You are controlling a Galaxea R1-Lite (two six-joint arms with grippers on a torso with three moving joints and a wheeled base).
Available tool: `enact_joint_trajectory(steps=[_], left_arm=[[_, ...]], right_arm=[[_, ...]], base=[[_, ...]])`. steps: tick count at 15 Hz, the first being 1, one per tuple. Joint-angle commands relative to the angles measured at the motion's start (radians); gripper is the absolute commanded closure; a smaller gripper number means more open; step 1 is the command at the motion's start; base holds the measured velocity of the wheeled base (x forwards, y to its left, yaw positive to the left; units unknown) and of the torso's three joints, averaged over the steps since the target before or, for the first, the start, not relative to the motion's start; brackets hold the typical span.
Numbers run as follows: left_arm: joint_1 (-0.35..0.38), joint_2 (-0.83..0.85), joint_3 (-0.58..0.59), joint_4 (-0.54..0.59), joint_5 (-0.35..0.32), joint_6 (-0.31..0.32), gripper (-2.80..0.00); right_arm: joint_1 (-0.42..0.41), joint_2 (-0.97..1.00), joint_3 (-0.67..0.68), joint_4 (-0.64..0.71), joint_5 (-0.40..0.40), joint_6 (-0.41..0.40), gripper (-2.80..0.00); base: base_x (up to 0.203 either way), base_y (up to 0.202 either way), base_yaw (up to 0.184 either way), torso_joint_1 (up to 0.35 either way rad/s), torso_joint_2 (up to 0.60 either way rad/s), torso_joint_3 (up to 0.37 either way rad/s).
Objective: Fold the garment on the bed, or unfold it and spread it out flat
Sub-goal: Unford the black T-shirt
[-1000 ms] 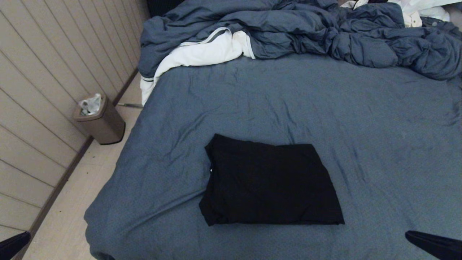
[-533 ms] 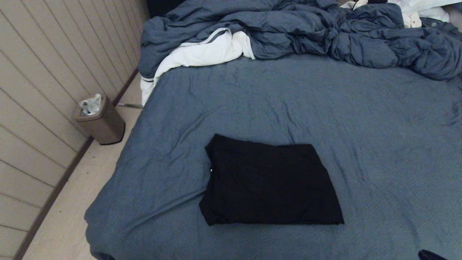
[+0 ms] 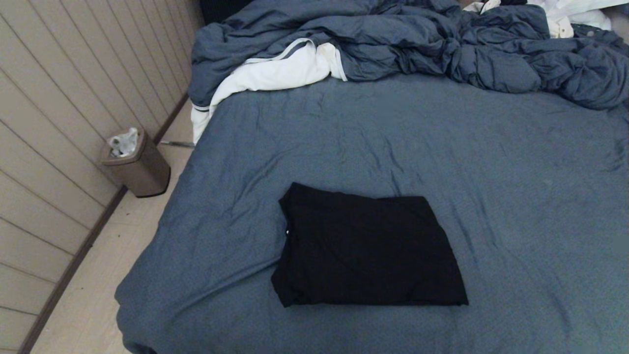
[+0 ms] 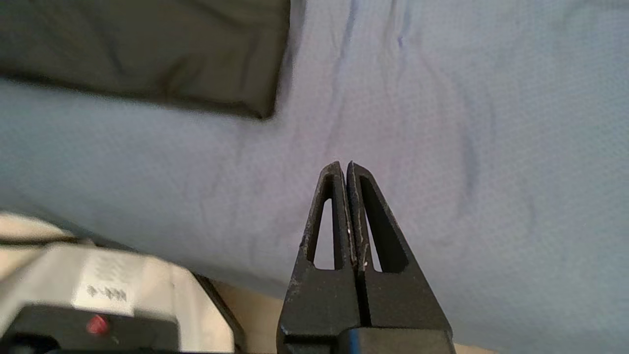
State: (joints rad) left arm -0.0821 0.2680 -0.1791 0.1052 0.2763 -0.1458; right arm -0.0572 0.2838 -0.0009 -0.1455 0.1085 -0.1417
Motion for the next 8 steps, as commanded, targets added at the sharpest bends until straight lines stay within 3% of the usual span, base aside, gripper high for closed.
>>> enact_joint_trajectory(steps=[1, 2, 5, 8], left_arm=[[0.061, -0.041, -0.032, 0.027, -0.004, 0.037, 0.00], [0.089, -0.079, -0.042, 0.068, -0.007, 0.082, 0.00], [0.090, -0.181, 0.036, 0.101, -0.014, 0.111, 0.00], [0.090, -0.229, 0.061, 0.107, -0.121, 0.097, 0.00]], right_arm=[[0.000, -0.003, 0.001, 0.015, -0.002, -0.036, 0.00], [0.000, -0.004, 0.001, 0.022, -0.015, -0.034, 0.00], [-0.006, -0.008, 0.001, 0.047, -0.046, -0.015, 0.00], [0.006, -0.010, 0.001, 0.060, -0.047, -0.027, 0.00]], base=[[0.000, 0.000, 0.000, 0.000, 0.00, 0.000], [0.000, 0.000, 0.000, 0.000, 0.00, 0.000], [0.000, 0.000, 0.000, 0.000, 0.00, 0.000], [0.000, 0.000, 0.000, 0.000, 0.00, 0.000]])
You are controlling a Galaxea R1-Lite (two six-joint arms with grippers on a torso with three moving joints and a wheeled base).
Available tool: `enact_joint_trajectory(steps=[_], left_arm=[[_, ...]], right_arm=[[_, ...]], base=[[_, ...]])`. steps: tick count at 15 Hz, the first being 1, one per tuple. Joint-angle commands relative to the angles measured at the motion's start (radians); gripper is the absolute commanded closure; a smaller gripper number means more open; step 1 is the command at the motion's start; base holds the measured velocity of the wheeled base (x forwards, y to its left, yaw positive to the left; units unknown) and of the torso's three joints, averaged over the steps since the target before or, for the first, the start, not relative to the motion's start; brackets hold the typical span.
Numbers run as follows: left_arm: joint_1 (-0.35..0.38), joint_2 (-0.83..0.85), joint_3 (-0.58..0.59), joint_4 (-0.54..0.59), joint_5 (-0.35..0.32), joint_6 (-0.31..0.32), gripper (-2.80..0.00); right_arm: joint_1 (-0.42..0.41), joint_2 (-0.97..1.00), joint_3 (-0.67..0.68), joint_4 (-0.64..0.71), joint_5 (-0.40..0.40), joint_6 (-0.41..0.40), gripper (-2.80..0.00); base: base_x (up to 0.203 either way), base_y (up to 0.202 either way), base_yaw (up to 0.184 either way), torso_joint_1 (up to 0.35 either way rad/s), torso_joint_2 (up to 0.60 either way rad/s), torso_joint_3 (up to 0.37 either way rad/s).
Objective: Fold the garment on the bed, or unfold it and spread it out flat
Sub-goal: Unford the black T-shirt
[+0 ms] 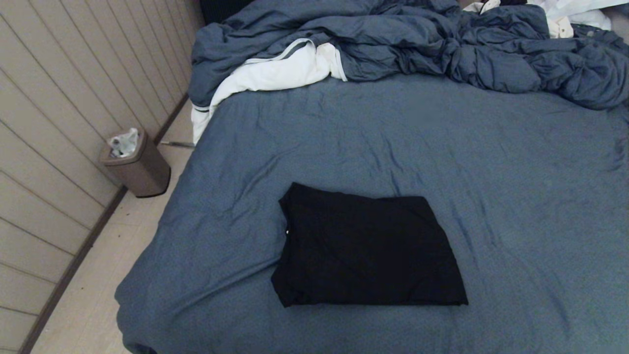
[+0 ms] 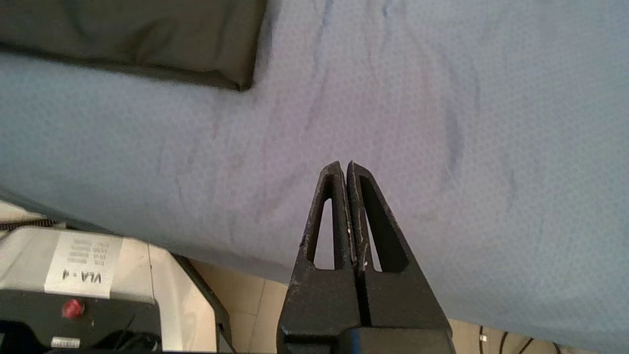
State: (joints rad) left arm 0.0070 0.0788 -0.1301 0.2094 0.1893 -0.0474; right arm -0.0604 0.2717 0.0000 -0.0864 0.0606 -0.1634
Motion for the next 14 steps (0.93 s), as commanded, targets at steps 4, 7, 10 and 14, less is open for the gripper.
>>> enact_joint_trajectory(steps=[4, 7, 10, 14], left_arm=[[0.001, -0.079, 0.025, 0.059, -0.183, 0.003, 0.00], [0.001, -0.076, 0.028, 0.056, -0.170, -0.013, 0.00], [0.001, -0.077, 0.039, 0.026, -0.167, -0.014, 0.00], [0.001, -0.076, 0.124, -0.217, -0.177, 0.020, 0.00]], right_arm=[[0.072, -0.115, -0.006, 0.055, -0.016, -0.070, 0.00], [0.070, -0.259, -0.004, 0.049, -0.017, -0.031, 0.00], [0.070, -0.264, 0.000, 0.045, -0.025, 0.011, 0.00], [0.070, -0.264, 0.000, 0.089, -0.025, 0.030, 0.00]], base=[[0.000, 0.000, 0.000, 0.000, 0.00, 0.000], [0.000, 0.000, 0.000, 0.000, 0.00, 0.000], [0.000, 0.000, 0.000, 0.000, 0.00, 0.000], [0.000, 0.000, 0.000, 0.000, 0.00, 0.000]])
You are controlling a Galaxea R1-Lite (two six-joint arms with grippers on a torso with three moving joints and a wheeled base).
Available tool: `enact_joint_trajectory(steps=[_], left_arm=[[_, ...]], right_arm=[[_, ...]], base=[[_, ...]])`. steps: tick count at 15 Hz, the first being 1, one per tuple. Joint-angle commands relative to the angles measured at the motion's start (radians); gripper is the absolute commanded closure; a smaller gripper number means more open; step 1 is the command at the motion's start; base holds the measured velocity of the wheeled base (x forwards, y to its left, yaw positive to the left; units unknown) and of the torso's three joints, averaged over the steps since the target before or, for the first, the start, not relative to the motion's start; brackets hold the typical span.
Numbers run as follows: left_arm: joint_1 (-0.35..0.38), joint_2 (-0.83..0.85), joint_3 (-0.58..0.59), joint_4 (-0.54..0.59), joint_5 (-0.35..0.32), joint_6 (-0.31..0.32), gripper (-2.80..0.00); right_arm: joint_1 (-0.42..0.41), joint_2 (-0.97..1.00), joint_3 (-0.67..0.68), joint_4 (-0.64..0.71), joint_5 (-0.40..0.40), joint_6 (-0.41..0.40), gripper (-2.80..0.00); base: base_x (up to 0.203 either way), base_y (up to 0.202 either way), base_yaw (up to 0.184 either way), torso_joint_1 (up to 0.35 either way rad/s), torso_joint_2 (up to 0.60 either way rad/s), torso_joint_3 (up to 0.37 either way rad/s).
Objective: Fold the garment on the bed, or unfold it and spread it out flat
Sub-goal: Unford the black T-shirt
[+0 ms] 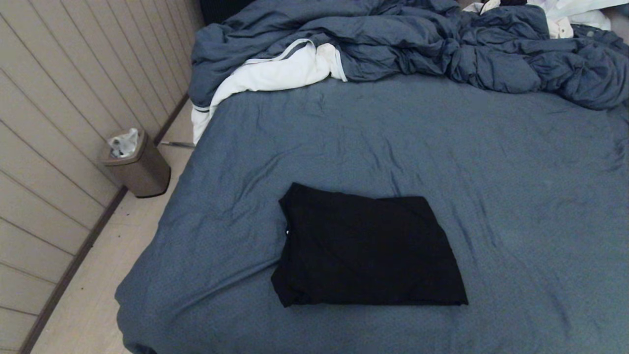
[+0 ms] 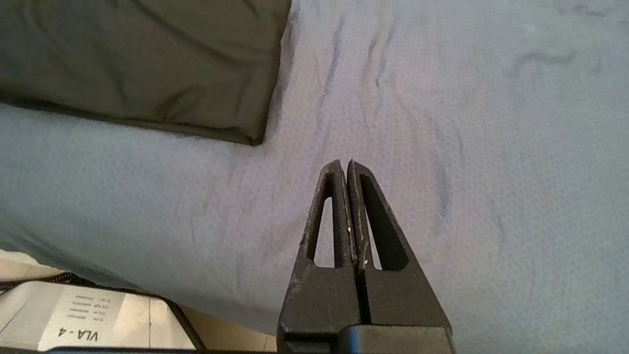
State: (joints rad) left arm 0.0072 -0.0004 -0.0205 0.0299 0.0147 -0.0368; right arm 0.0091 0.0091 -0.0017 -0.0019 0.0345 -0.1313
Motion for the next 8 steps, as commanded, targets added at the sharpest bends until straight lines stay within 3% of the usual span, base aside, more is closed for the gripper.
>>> enact_joint_trajectory(steps=[1, 5, 8], left_arm=[[0.000, 0.003, 0.019, -0.024, -0.012, 0.035, 0.00], [0.000, 0.003, 0.021, -0.024, -0.013, 0.025, 0.00], [0.000, 0.003, 0.019, -0.025, -0.009, -0.007, 0.00]], right_arm=[[0.000, -0.001, 0.002, 0.005, 0.001, 0.003, 0.00], [0.000, -0.003, 0.002, 0.005, -0.003, 0.033, 0.00], [0.002, -0.001, 0.002, 0.002, 0.005, -0.033, 0.00]], base=[[0.000, 0.000, 0.000, 0.000, 0.00, 0.000], [0.000, 0.000, 0.000, 0.000, 0.00, 0.000], [0.000, 0.000, 0.000, 0.000, 0.00, 0.000]])
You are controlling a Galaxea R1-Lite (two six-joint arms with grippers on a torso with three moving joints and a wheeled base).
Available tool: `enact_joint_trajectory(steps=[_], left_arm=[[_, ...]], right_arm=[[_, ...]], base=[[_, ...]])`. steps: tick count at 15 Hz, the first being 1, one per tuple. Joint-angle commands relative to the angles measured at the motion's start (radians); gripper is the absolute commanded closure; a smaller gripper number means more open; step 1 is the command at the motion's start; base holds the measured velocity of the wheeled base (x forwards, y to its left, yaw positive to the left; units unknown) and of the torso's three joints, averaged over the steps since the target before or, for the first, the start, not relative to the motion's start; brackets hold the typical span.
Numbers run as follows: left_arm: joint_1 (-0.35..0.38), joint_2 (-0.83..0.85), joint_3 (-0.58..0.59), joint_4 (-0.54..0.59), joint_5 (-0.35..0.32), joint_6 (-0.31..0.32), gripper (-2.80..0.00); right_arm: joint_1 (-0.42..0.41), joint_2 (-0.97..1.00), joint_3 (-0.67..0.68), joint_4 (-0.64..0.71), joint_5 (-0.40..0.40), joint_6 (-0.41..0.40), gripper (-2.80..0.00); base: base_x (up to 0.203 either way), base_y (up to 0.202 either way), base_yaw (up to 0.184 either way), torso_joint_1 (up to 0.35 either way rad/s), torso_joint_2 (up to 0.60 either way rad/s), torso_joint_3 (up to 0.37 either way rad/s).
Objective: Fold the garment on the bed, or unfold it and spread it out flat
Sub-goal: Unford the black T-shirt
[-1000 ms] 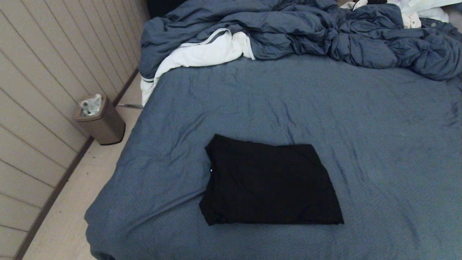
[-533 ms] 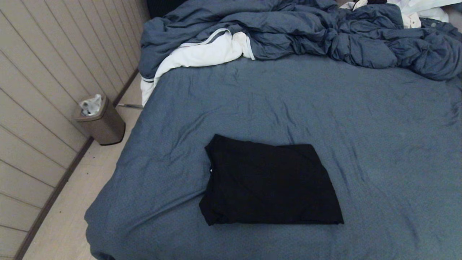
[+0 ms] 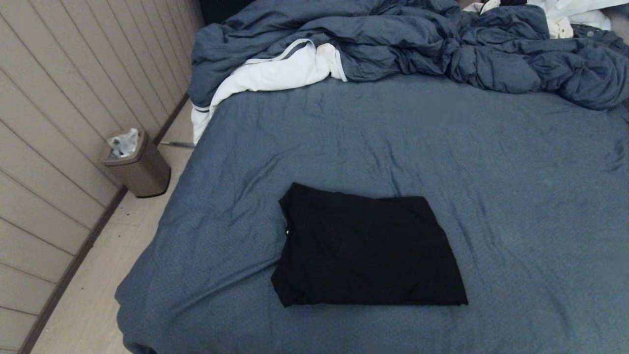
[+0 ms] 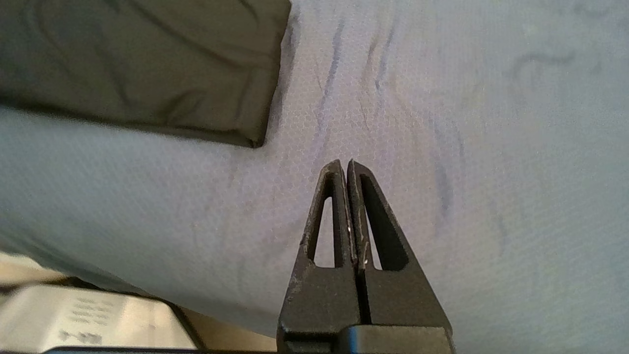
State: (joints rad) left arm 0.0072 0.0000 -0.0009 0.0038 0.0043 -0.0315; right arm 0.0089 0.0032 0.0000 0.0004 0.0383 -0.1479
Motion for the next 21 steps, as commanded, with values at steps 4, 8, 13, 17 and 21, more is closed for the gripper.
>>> enact_joint_trajectory(steps=[4, 8, 13, 17, 21], left_arm=[[0.000, 0.003, 0.001, -0.005, -0.001, -0.006, 0.00], [-0.003, 0.003, 0.001, -0.006, 0.001, -0.009, 0.00], [-0.003, 0.003, 0.001, 0.001, 0.005, 0.019, 0.00], [-0.003, 0.003, 0.001, 0.002, -0.004, 0.039, 0.00], [-0.003, 0.000, 0.001, -0.002, 0.000, 0.022, 0.00]], right_arm=[[0.001, 0.004, 0.000, 0.001, 0.002, -0.002, 0.00], [0.000, 0.004, 0.000, 0.003, 0.000, 0.004, 0.00], [0.000, 0.004, 0.000, 0.003, 0.002, -0.009, 0.00], [0.002, 0.002, 0.000, 0.001, -0.009, 0.086, 0.00], [0.000, 0.004, 0.000, 0.001, -0.014, -0.002, 0.00]], base=[[0.000, 0.000, 0.000, 0.000, 0.00, 0.000], [0.000, 0.000, 0.000, 0.000, 0.00, 0.000], [0.000, 0.000, 0.000, 0.000, 0.00, 0.000], [0.000, 0.000, 0.000, 0.000, 0.00, 0.000], [0.000, 0.000, 0.000, 0.000, 0.00, 0.000]])
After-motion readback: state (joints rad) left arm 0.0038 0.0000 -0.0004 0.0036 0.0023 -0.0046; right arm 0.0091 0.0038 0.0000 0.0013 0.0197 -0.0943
